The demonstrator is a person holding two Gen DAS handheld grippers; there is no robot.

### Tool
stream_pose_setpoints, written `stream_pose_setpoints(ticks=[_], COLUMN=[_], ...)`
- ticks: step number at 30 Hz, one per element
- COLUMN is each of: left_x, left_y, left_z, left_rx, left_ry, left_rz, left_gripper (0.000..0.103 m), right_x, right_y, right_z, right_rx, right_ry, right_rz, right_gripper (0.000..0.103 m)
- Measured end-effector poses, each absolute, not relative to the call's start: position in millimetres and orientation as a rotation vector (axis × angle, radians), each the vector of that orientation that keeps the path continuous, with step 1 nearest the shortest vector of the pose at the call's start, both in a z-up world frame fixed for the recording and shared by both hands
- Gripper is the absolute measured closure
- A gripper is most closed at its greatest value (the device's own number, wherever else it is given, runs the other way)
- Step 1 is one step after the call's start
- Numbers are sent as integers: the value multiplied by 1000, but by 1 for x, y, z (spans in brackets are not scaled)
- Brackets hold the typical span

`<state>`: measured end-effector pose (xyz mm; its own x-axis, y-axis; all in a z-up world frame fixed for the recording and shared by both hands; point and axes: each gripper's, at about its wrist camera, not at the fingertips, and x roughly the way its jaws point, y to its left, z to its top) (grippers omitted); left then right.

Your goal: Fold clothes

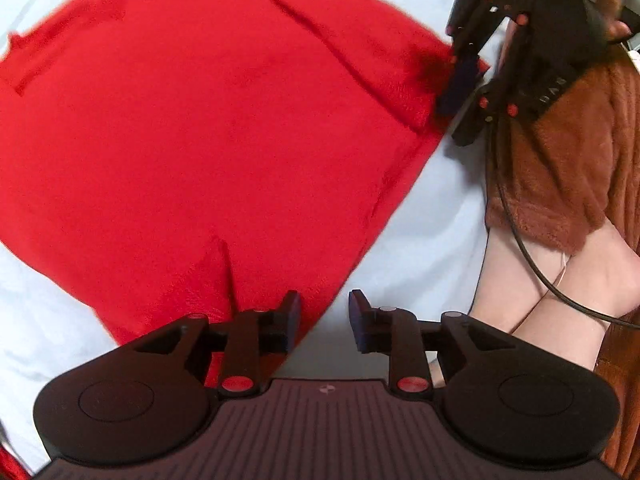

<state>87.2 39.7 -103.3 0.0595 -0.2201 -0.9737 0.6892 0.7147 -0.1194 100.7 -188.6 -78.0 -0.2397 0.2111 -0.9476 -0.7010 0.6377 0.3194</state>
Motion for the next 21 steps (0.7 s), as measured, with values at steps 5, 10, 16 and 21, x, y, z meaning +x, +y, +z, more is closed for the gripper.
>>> stream_pose_setpoints(ticks=[5,10,16,21], left_x=[95,101,104,97], left_y=[64,74,69,58], left_z=[-79,-87,-112,-111], left_rx=[405,418,467,510], left_ry=[1264,1305,1365,1384], left_rz=[-575,-477,-479,-613], left_gripper=[68,68,67,81], right_x=[116,134,138,137], right_y=[-201,-217,-223,-220], right_z=[-56,-45,-61,-70], right_rx=[-383,-390,-420,-386], right_ry=[1529,1460,1483,1511], right_rz=[830,700,639,625], right_gripper=[76,76,76,81])
